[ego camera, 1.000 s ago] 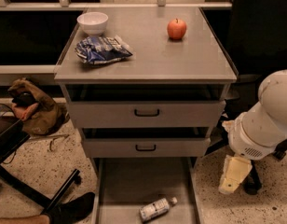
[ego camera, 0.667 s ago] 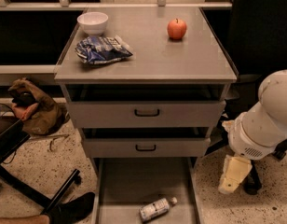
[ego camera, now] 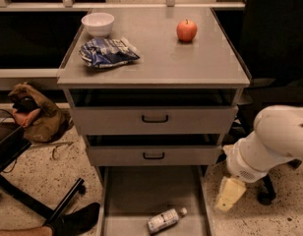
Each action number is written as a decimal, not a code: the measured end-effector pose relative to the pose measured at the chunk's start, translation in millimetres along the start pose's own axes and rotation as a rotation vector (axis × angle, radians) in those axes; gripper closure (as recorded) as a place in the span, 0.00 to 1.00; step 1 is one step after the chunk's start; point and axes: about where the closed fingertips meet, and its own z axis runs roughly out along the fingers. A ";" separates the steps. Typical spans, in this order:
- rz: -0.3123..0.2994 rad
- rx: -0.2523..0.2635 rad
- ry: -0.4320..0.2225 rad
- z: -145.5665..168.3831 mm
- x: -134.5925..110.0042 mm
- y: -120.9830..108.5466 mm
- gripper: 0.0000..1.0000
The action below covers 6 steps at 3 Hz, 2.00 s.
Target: Pick blue plastic bottle from bottom drawer and place on counter
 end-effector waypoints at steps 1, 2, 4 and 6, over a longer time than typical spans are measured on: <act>0.081 -0.021 -0.047 69.9 0.1 3.7 0.00; 0.139 -0.058 -0.091 120.4 1.0 11.3 0.00; 0.134 -0.037 -0.078 144.1 2.2 15.5 0.00; 0.111 -0.009 -0.191 250.0 -29.0 35.4 0.00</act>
Offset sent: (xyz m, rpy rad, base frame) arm 0.0025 0.0448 -0.1643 0.1827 0.0887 -0.1638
